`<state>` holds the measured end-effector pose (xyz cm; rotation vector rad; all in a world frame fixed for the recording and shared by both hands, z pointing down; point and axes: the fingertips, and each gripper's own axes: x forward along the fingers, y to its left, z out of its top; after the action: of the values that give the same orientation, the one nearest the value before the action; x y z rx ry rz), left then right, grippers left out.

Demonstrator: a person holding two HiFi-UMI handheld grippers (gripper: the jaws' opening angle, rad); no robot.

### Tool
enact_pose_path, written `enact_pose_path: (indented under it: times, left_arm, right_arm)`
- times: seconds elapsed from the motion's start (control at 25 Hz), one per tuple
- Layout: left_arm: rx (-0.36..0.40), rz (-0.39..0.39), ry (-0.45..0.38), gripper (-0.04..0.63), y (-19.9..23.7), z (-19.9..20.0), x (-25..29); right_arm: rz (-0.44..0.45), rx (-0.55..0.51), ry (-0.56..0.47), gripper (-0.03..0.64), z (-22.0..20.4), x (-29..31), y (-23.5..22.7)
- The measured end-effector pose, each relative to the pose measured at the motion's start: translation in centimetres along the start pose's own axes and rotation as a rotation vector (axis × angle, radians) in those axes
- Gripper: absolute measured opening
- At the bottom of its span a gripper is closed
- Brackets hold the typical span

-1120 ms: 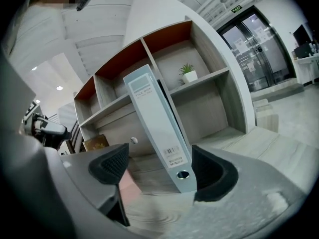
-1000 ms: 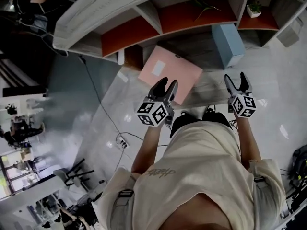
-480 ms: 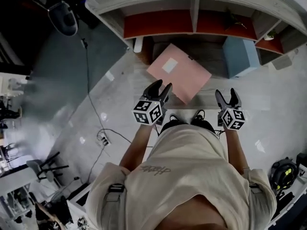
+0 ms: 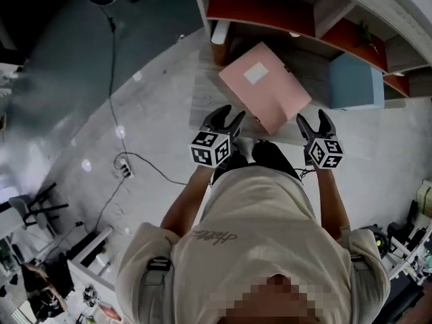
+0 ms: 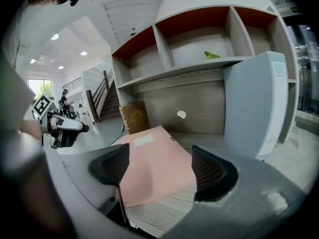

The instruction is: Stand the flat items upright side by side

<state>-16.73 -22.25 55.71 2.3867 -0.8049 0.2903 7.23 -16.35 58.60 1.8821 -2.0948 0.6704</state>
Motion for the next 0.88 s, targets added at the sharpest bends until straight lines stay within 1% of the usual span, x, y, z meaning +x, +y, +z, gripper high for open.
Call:
enact_pose_path:
  times: [0.12,0.24,0.36,0.48,0.52,0.6,0.76,0.8,0.88]
  left_arm:
    - [-0.051,0.025,-0.022,0.207,1.0,0.0,0.4]
    - [-0.114,0.063,-0.038,0.209,2.4,0.2,1.2]
    - [-0.186,0.101,-0.007,0.216,3.5,-1.1,2.6]
    - [-0.27,0.106,0.047,0.219,4.5,-2.8,4.3]
    - [-0.305,0.109,0.056,0.23,4.8,-3.2,4.9]
    - [-0.368,0.131,0.067,0.23,5.4,-4.3,5.9]
    - [-0.442,0.185,0.101,0.238,7.2,-6.3,8.3]
    - [-0.46,0.19,0.108,0.242,7.6,-6.6,8.8]
    - [-0.508,0.176,0.115,0.245,7.7,-7.3,9.6]
  right_arm:
    - [0.05,-0.051,0.084,0.388,0.4,2.1,-0.3]
    - [0.065,-0.104,0.177,0.394,0.6,4.5,-1.0]
    - [0.075,-0.149,0.266,0.396,0.3,6.6,-1.9]
    - [0.155,-0.184,0.328,0.397,0.3,9.1,-1.8]
    - [0.189,-0.203,0.352,0.397,0.3,10.1,-1.7]
    - [0.251,-0.234,0.404,0.397,-0.2,11.6,-1.9]
    - [0.347,-0.251,0.473,0.397,-0.3,15.0,-2.2]
    - [0.368,-0.252,0.492,0.399,-0.3,15.8,-2.2]
    - [0.411,-0.257,0.538,0.406,-0.8,16.9,-2.2]
